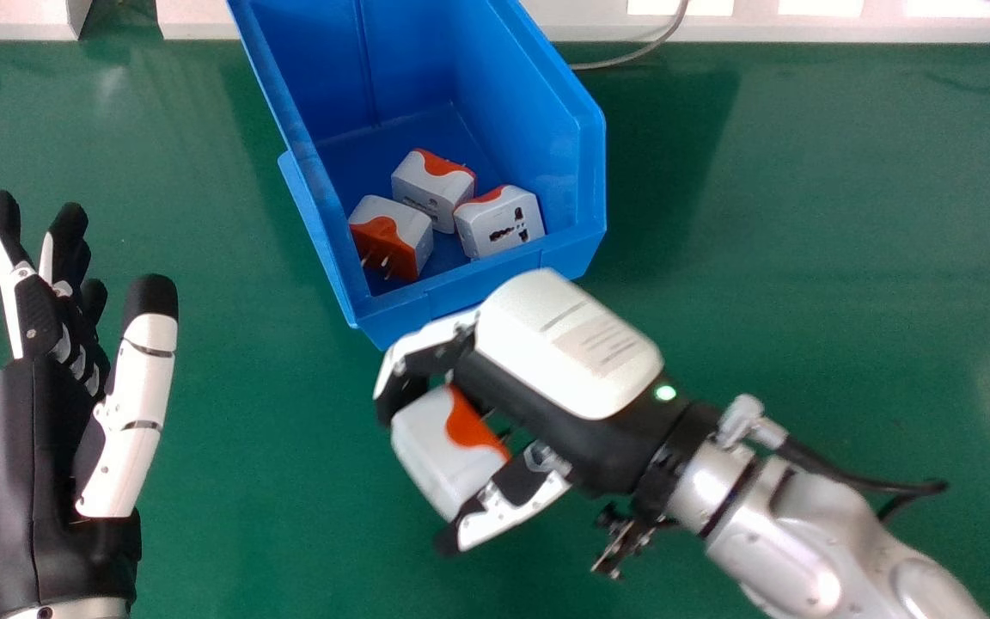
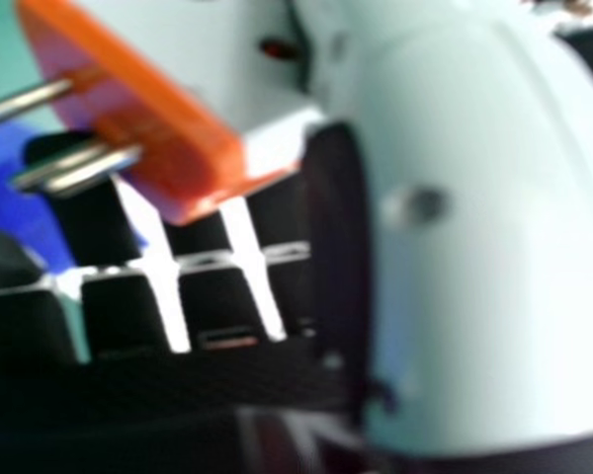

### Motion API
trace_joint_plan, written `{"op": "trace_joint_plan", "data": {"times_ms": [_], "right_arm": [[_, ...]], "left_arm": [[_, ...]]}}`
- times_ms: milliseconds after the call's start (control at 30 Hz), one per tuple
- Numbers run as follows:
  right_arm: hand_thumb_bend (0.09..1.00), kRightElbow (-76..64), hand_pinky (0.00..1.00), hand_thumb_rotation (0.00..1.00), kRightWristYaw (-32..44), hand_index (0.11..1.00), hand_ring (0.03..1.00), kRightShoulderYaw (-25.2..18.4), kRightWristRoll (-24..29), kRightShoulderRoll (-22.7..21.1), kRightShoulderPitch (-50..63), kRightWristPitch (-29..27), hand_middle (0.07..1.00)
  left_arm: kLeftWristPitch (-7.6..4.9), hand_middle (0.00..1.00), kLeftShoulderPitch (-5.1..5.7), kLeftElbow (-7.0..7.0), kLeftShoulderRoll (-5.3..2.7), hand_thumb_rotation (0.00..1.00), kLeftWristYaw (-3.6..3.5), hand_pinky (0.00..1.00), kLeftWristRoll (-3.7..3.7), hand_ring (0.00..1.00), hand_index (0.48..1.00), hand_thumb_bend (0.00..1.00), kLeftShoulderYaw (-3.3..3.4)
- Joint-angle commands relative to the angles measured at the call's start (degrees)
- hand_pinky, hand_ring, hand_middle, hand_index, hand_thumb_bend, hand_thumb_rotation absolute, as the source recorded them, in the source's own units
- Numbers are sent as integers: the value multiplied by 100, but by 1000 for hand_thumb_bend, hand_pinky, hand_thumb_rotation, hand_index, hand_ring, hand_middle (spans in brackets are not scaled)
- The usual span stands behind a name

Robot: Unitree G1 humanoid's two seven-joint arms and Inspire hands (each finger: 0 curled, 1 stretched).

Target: Pick all objects and put in blue box

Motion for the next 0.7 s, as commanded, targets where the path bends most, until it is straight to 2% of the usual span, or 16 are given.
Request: {"op": "trace_joint_plan", "data": {"times_ms": [0, 100, 267, 367, 467, 567, 600, 667], "right_arm": [[507, -276, 98, 4, -81, 504, 136, -234, 261, 99, -201, -69, 421], [509, -318, 89, 4, -49, 498, 124, -387, 319, 170, -316, 5, 434], [507, 63, 85, 5, -210, 501, 123, -552, 167, 331, -900, 110, 420], [508, 528, 84, 3, -294, 500, 123, -535, 82, 443, -1336, 213, 423], [507, 1095, 89, 4, -469, 497, 131, -457, -143, 583, -1853, 345, 421], [504, 1818, 100, 3, -786, 498, 144, -368, -267, 780, -2393, 288, 400], [504, 2125, 102, 1, -884, 498, 146, -320, -314, 853, -2625, 279, 395], [505, 2695, 120, 0, -1196, 501, 167, -198, -472, 956, -3012, 235, 395]], "left_arm": [[-88, 977, -36, -27, 48, 616, -8, 1000, -34, 1000, 966, 415, 40], [-78, 976, -55, -7, 49, 604, -25, 1000, -71, 1000, 965, 410, 39], [-128, 975, -99, 50, 55, 610, -29, 1000, -1, 1000, 963, 422, 32], [-148, 973, -113, 68, 49, 613, -32, 997, 7, 996, 961, 437, 20], [-174, 979, -86, 69, 35, 606, -87, 998, -84, 998, 965, 449, -16], [-173, 983, -65, 58, 27, 607, -84, 1000, -43, 1000, 975, 424, -28], [-169, 984, -56, 55, 24, 610, -66, 1000, -2, 1000, 979, 421, -29], [-173, 983, -42, 63, 39, 618, -69, 1000, 15, 1000, 981, 410, -25]]}}
